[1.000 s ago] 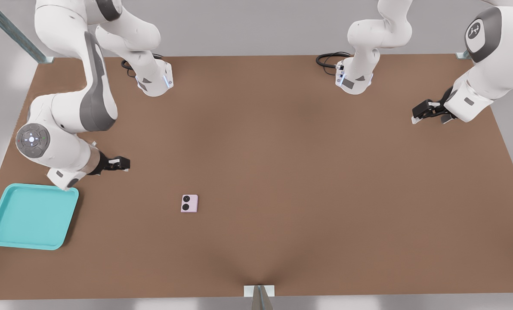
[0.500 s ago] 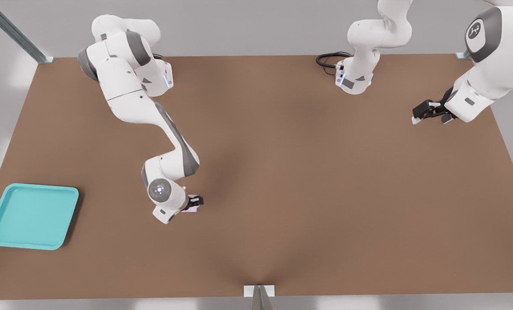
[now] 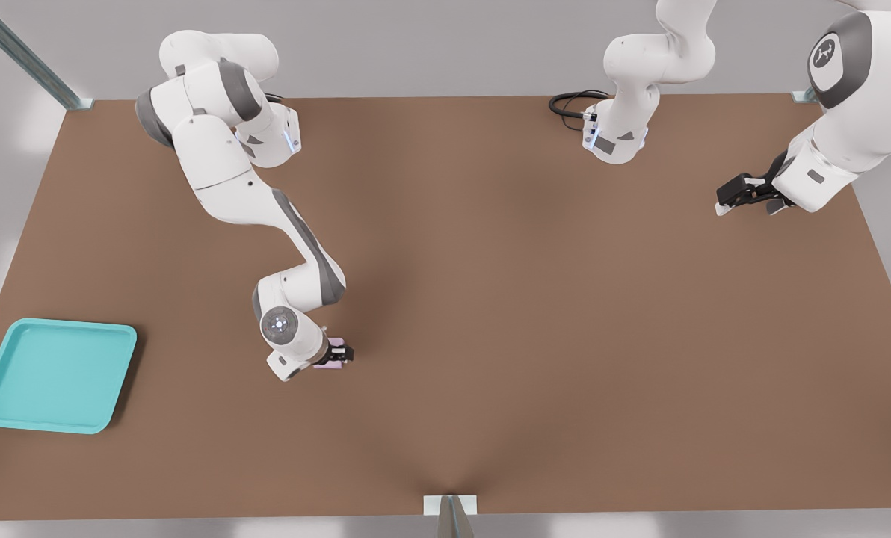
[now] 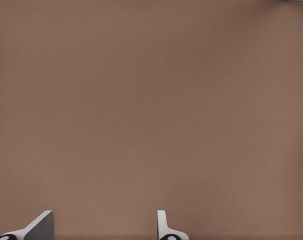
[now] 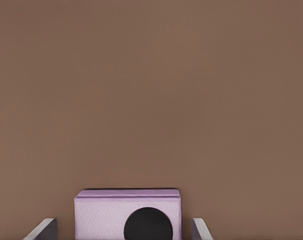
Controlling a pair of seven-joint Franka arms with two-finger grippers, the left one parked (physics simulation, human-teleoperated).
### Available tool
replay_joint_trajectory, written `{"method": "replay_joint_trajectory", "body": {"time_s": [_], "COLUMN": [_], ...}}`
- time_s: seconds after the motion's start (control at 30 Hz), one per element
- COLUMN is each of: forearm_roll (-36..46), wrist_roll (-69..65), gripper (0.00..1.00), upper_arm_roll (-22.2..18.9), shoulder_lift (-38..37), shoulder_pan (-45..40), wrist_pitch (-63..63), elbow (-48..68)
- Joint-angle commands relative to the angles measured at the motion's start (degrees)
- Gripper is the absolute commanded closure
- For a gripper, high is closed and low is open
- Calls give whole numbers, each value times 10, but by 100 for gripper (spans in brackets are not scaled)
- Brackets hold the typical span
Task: Keep left arm still and place phone on the tray with right arm
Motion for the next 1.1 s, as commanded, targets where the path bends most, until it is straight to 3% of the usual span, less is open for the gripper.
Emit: {"method": "replay_joint_trajectory", "body": {"time_s": [0.0, 0.1, 0.13, 0.33, 0.5, 0.7, 0.93, 1.07], "forearm_roll": [0, -1, -2, -3, -3, -3, 0, 2], "wrist_roll": [66, 66, 64, 60, 43, -160, -449, -558], "gripper": [0, 0, 7, 22, 22, 22, 22, 22], "upper_arm_roll": [0, 0, 0, 0, 0, 0, 1, 1], "shoulder_lift": [1, 3, 4, 6, -23, -111, -122, -105], "shoulder_pan": [-1, 1, 2, 3, 2, -128, -335, -412], "wrist_pitch": [28, 32, 32, 31, 0, -84, -114, -107], "elbow": [-6, -7, -7, -7, -6, -6, -6, 2]}}
